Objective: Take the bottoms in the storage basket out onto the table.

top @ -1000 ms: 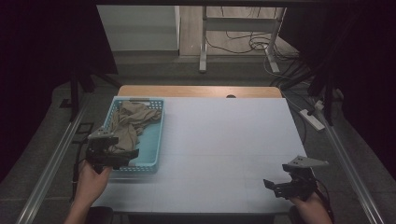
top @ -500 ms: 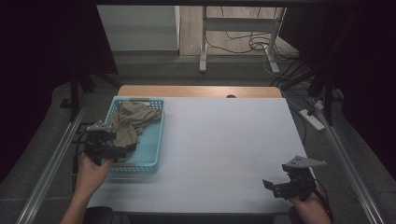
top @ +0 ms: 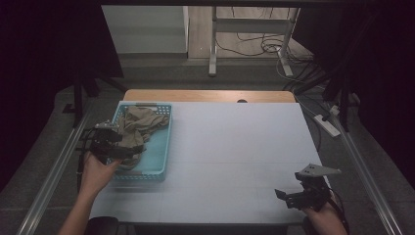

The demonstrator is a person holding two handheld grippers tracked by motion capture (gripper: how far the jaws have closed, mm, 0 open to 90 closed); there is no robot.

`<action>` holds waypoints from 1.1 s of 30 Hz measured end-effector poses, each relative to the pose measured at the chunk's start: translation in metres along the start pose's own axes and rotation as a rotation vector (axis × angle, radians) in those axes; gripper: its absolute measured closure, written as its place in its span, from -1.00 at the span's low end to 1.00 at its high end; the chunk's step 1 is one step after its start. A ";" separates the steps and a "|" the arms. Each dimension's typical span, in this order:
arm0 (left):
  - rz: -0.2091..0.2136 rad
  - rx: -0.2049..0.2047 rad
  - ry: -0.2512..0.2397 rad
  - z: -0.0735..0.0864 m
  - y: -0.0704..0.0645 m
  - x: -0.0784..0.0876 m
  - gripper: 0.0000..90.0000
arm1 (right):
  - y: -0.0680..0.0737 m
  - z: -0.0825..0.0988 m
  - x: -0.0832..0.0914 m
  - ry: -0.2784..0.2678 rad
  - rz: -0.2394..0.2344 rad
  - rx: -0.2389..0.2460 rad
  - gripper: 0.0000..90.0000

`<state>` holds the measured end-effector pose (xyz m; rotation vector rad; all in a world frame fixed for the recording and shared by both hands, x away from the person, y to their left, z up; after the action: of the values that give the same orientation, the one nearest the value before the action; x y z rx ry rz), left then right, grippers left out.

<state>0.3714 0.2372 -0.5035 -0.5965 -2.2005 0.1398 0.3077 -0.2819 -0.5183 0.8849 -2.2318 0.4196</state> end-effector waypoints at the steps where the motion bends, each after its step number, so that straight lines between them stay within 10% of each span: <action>1: 0.004 0.005 0.001 -0.001 0.001 -0.001 -1.00 | 0.000 0.000 0.000 0.000 -0.001 0.003 -0.96; 33: -0.003 0.008 0.049 -0.048 0.026 -0.030 -1.00 | -0.001 0.000 0.001 -0.012 -0.009 -0.013 -0.96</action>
<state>0.4334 0.2419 -0.5016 -0.5860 -2.1529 0.1314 0.3082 -0.2828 -0.5175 0.8932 -2.2382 0.3960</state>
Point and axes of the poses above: each handheld gripper's, and its own axes: x roughly backward along the jaws, z roughly out of its underside, y roughly to its left, the point moved 8 cm from there along -x, roughly forward along the jaws, and after that the axes turned 7 degrees about x, right-handed, at the moved point
